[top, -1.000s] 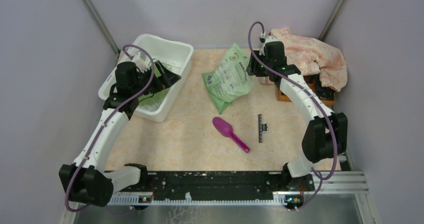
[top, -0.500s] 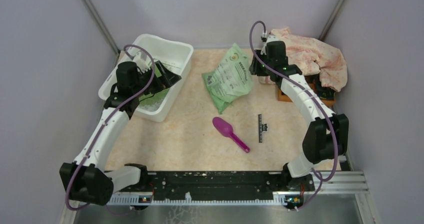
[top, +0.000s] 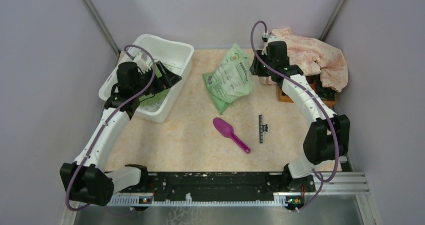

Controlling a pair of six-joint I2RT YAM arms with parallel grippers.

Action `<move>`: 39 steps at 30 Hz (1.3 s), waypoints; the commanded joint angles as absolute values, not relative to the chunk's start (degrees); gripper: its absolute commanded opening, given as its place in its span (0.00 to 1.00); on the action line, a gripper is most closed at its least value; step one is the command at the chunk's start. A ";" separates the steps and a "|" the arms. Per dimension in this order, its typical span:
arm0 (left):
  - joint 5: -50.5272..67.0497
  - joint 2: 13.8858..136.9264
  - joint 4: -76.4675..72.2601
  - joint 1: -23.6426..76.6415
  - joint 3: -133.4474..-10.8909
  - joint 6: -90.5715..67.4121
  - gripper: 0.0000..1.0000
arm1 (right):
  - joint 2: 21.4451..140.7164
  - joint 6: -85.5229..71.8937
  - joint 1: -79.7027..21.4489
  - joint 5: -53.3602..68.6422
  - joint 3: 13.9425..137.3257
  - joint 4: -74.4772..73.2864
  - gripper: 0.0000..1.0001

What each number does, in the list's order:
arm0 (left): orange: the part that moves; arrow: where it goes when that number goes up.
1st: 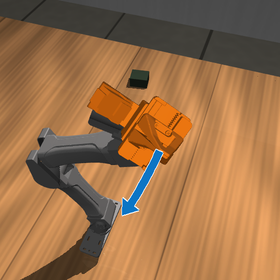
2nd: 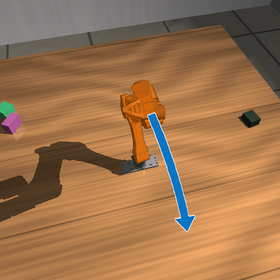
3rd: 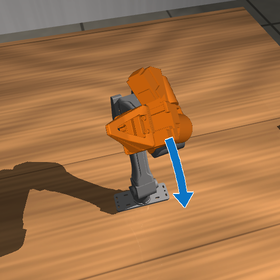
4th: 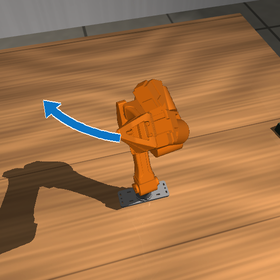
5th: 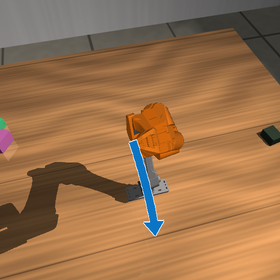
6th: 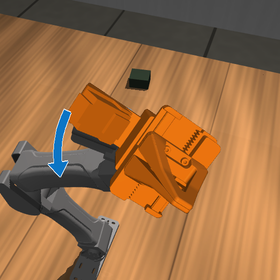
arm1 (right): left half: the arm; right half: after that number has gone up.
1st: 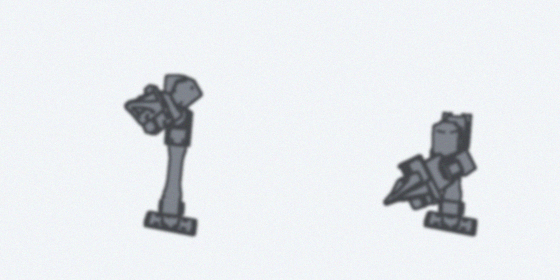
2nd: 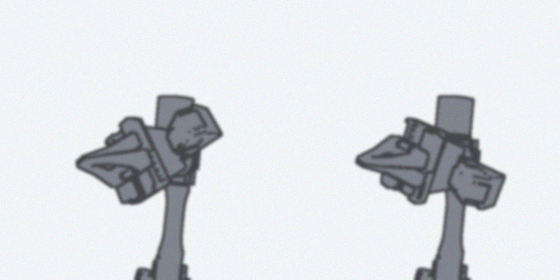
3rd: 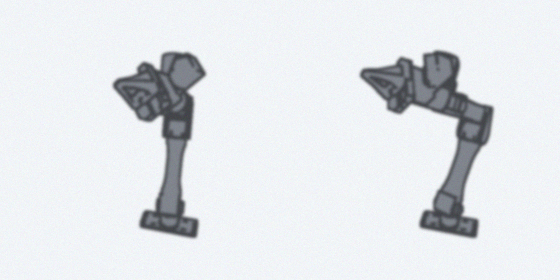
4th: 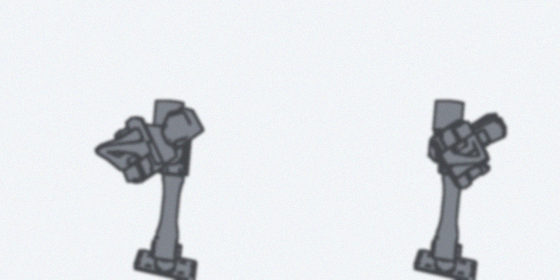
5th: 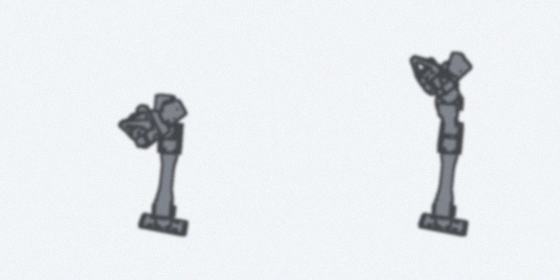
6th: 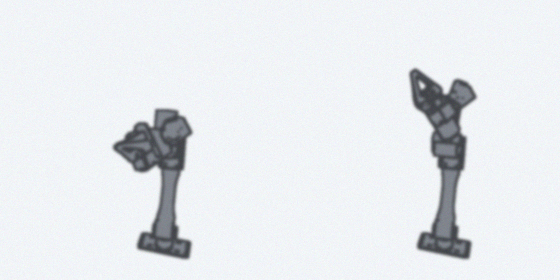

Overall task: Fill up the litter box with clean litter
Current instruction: Open the cat litter bag at the center of the board.

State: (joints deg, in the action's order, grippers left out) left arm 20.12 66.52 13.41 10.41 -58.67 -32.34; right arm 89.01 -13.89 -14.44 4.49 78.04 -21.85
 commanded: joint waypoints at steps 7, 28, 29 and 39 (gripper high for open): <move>20.15 66.89 12.46 10.72 -59.06 -32.16 0.99 | 91.45 -13.52 -13.98 6.06 78.66 -18.82 0.34; 19.16 66.72 13.89 10.72 -60.45 -30.75 0.99 | 104.56 -14.52 -13.99 22.17 83.10 -14.84 0.03; 19.08 66.67 14.07 10.72 -60.54 -30.73 0.99 | 104.32 -14.98 -13.98 25.51 82.37 -13.09 0.00; 18.13 63.77 15.83 10.72 -59.96 -30.32 0.99 | 96.28 -22.84 -17.03 51.81 77.70 9.86 0.00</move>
